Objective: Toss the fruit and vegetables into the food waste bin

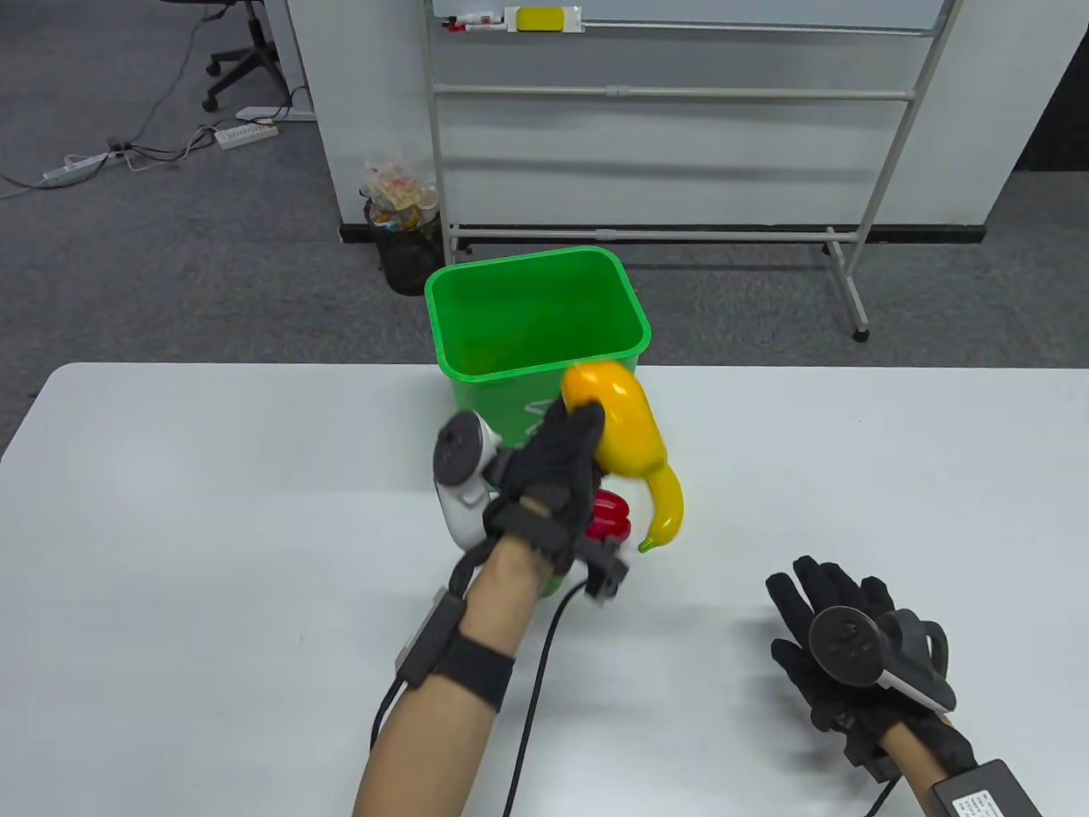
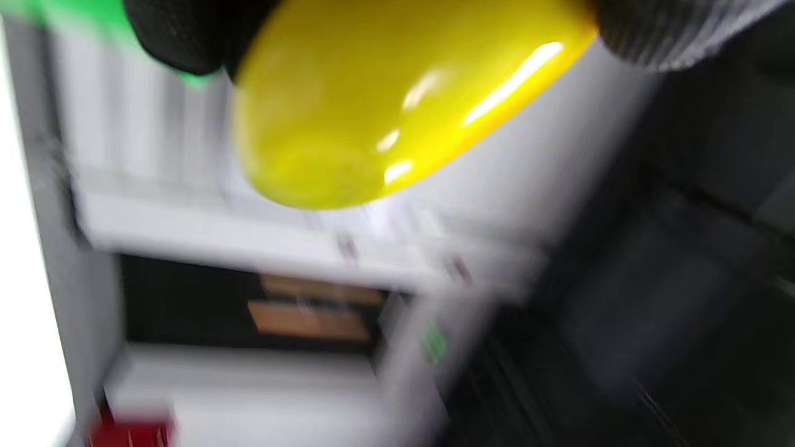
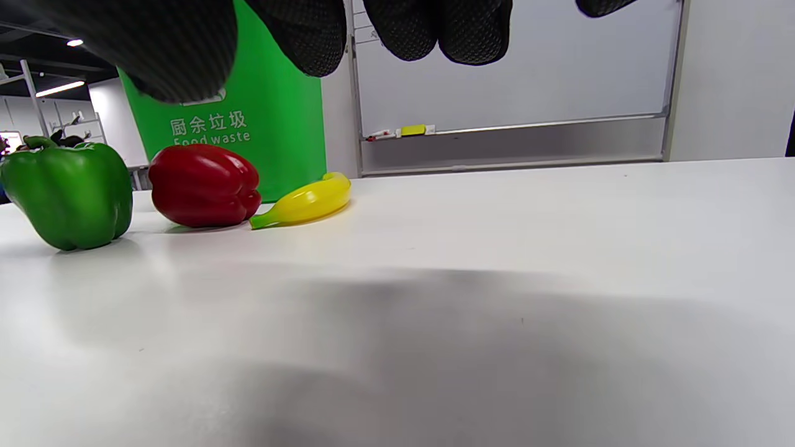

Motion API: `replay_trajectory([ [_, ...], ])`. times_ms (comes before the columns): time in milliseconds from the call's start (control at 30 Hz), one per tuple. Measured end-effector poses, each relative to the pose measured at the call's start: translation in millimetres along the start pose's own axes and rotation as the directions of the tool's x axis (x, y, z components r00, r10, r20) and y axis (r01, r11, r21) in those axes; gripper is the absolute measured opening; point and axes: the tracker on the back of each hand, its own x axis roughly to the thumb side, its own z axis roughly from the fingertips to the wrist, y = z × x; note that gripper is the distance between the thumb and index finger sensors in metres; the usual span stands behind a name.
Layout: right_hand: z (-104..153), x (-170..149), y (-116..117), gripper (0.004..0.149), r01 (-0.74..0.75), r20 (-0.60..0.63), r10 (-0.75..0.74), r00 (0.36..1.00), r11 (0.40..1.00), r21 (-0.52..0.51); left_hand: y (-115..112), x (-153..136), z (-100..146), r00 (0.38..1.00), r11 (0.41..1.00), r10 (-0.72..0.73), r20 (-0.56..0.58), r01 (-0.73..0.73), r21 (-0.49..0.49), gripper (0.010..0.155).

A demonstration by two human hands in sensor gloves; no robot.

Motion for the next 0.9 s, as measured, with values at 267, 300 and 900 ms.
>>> replay_trajectory([
  [267, -0.2, 0.2, 1.3, 0.077, 0.005, 0.012, -0.006, 1.000, 1.000, 0.017, 56.1, -21.1, 16.8, 0.994, 0.994, -0.107, 0.009, 0.107, 0.021, 0.097],
  [300, 0.0, -0.2, 1.8, 0.077, 0.006, 0.010, -0.006, 1.000, 1.000, 0.021, 58.9, -21.5, 20.4, 0.991, 0.991, -0.131, 0.031, 0.131, 0.020, 0.094],
  [900, 0.7, 7.4, 2.2, 0.076, -0.005, 0.033, 0.004, 0.999, 1.000, 0.028, 36.5, -96.1, 59.0, 0.258, 0.234, -0.890, 0.376, 0.966, -0.110, 0.068],
])
